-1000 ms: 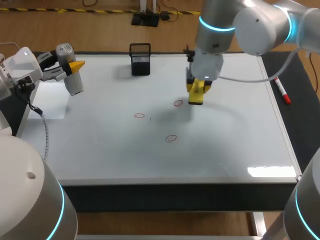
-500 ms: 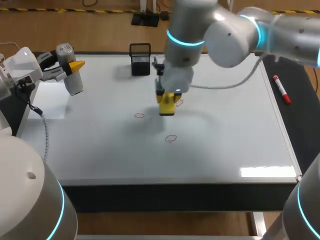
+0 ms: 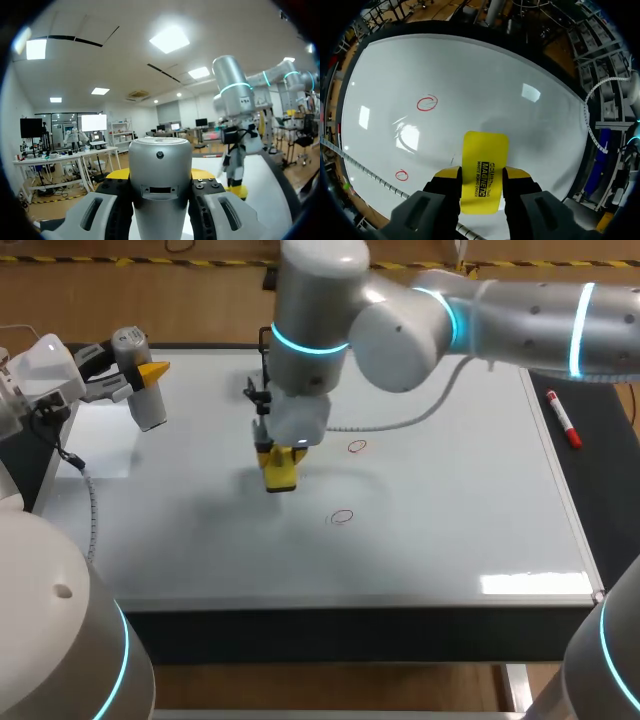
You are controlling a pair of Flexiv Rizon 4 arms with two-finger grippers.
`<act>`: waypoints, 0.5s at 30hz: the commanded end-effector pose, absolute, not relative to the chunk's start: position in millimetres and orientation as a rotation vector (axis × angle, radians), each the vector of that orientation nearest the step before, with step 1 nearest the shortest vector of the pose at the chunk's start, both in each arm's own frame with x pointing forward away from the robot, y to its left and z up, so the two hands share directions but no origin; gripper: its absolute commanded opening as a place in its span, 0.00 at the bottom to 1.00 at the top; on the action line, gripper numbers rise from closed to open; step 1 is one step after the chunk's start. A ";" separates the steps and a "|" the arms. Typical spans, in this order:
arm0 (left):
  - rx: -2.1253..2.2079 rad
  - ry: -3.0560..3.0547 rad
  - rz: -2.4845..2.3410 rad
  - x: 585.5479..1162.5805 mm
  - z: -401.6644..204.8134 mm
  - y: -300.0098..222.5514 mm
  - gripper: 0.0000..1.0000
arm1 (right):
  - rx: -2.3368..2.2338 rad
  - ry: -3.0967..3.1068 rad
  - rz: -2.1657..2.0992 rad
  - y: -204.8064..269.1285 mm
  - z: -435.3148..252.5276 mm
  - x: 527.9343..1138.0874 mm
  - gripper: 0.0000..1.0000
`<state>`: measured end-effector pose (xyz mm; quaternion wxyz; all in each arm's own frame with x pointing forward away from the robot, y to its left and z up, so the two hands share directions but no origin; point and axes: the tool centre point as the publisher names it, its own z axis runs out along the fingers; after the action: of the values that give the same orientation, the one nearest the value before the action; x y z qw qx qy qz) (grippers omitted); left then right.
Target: Pick up the inspection probe, press it on each red-marked spot on the whiteboard one by one, put down the probe, pick up the eraser, and wipe off all the red marks.
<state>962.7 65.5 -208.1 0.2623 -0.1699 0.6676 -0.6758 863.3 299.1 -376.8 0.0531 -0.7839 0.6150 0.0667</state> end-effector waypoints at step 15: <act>-0.460 1.803 -1.828 962.6 -207.6 64.9 0.00 | -2.456 1.805 0.204 340.7 -400.6 869.8 0.00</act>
<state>962.7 65.5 -208.0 0.2622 -0.1698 0.6676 -0.6758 866.4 335.2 -394.6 0.0468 -0.8025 0.5909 0.0684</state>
